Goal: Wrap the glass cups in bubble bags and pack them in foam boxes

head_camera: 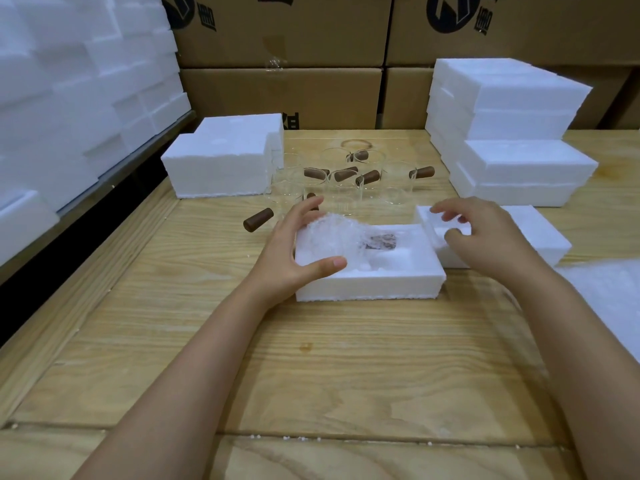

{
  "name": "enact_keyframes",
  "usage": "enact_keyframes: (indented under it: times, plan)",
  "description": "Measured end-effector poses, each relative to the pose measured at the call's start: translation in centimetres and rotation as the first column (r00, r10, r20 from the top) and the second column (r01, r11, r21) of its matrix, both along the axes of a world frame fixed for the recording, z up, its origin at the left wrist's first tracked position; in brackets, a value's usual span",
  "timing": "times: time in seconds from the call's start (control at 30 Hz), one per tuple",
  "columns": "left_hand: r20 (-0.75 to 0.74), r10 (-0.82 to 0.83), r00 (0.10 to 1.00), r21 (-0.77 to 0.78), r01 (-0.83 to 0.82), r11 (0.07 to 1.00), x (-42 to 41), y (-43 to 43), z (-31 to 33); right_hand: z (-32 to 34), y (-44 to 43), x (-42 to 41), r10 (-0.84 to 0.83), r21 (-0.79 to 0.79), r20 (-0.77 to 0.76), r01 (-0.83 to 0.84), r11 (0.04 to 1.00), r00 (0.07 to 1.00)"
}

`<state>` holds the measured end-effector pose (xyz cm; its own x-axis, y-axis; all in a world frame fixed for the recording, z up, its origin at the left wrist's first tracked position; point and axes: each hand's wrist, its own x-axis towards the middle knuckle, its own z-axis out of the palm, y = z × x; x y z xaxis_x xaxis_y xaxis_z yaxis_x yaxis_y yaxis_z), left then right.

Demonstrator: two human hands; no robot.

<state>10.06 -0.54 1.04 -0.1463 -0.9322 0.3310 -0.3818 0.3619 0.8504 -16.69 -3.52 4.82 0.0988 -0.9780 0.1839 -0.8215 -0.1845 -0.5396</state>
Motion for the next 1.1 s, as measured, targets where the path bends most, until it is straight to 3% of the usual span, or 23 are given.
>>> enact_keyframes:
  times: [0.1,0.27,0.37,0.43,0.5,0.57,0.63,0.77,0.87,0.93,1.0,1.1]
  plan:
    - [-0.141,0.010,0.990,0.008,-0.009,1.000,-0.1,-0.1,-0.1,0.5,0.7,-0.7,0.131,0.149,0.007,-0.131,0.980,0.991]
    - [-0.293,0.063,0.954,-0.021,-0.072,0.997,0.1,-0.7,-0.4,0.8,0.6,-0.8,0.219,0.190,-0.159,-0.188,0.964,0.963]
    - [-0.311,0.087,0.947,-0.065,-0.113,0.991,0.2,-0.8,-0.4,0.7,0.4,-0.7,0.178,0.130,-0.161,-0.158,0.979,0.971]
    - [-0.307,0.100,0.947,-0.094,-0.134,0.986,0.2,-0.8,-0.4,0.7,0.3,-0.5,0.126,0.004,-0.198,-0.128,0.992,0.972]
    - [-0.304,0.117,0.946,-0.125,-0.161,0.979,0.2,-0.8,-0.3,0.8,0.1,-0.3,0.065,-0.243,-0.204,-0.114,0.963,0.977]
    - [-0.306,0.144,0.941,-0.162,-0.201,0.966,0.3,-0.8,-0.3,1.4,0.3,0.0,0.063,-0.488,-0.078,-0.093,0.868,0.995]
    - [-0.312,0.176,0.934,-0.192,-0.243,0.951,0.3,-0.7,-0.1,2.3,0.8,0.4,0.176,-0.637,0.134,-0.052,0.769,0.975]
    - [-0.332,0.205,0.921,-0.223,-0.288,0.931,0.3,-0.6,0.3,4.2,2.4,2.4,0.510,-0.747,0.432,-0.021,0.664,0.744]
    - [-0.316,0.162,0.935,-0.236,-0.243,0.941,0.3,-0.7,0.6,4.9,3.4,3.9,0.631,-0.679,0.642,-0.058,0.732,0.436]
    - [-0.295,0.121,0.948,-0.248,-0.199,0.948,0.1,-0.6,0.8,4.7,3.9,5.0,0.581,-0.567,0.801,-0.129,0.813,0.145]
    - [-0.296,0.099,0.950,-0.239,-0.174,0.955,-0.1,-0.5,1.1,4.3,4.3,6.0,0.461,-0.463,0.885,-0.205,0.862,-0.059]
    - [-0.410,0.082,0.908,-0.229,-0.189,0.955,-0.2,-0.5,1.7,3.7,4.4,6.6,0.306,-0.343,0.937,-0.282,0.896,-0.168]
